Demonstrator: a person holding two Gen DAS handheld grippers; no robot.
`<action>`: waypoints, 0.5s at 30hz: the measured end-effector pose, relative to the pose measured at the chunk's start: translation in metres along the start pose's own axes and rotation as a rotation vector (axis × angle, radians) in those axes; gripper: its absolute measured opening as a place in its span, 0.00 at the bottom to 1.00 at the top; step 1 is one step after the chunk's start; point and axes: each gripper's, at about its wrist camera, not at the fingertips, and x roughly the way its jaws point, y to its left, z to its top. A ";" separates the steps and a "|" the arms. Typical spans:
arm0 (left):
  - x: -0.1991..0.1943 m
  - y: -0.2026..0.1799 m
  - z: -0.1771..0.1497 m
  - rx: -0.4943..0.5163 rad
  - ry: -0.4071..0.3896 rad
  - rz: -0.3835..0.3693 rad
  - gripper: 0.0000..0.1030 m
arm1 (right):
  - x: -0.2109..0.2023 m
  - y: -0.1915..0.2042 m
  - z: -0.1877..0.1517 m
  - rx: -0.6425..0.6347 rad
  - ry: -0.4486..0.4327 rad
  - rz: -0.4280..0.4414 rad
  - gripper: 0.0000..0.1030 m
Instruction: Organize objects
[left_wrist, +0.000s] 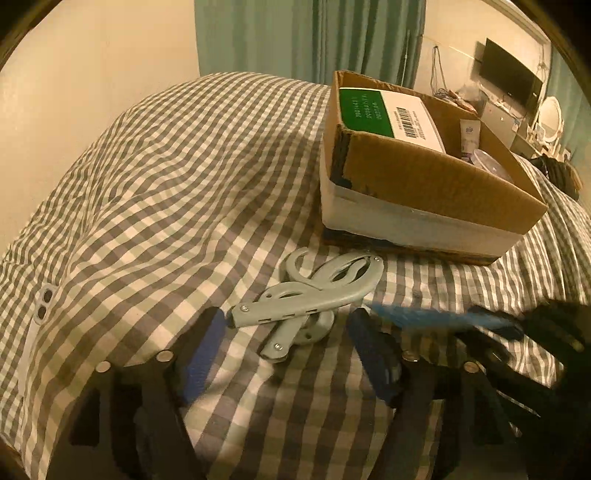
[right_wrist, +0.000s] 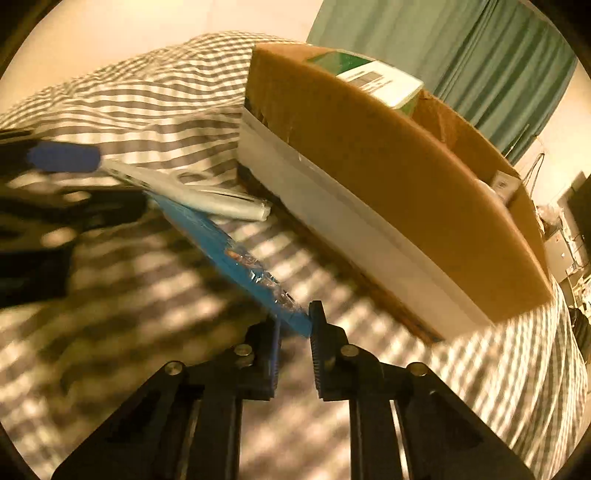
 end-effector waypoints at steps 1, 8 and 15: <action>0.001 -0.001 0.000 0.002 0.000 0.001 0.75 | -0.009 -0.002 -0.006 0.013 -0.003 0.015 0.13; 0.025 -0.024 0.016 0.060 0.019 0.041 0.85 | -0.060 -0.035 -0.050 0.231 0.004 0.064 0.13; 0.051 -0.039 0.023 0.092 0.023 0.034 0.91 | -0.044 -0.078 -0.074 0.477 0.096 0.042 0.13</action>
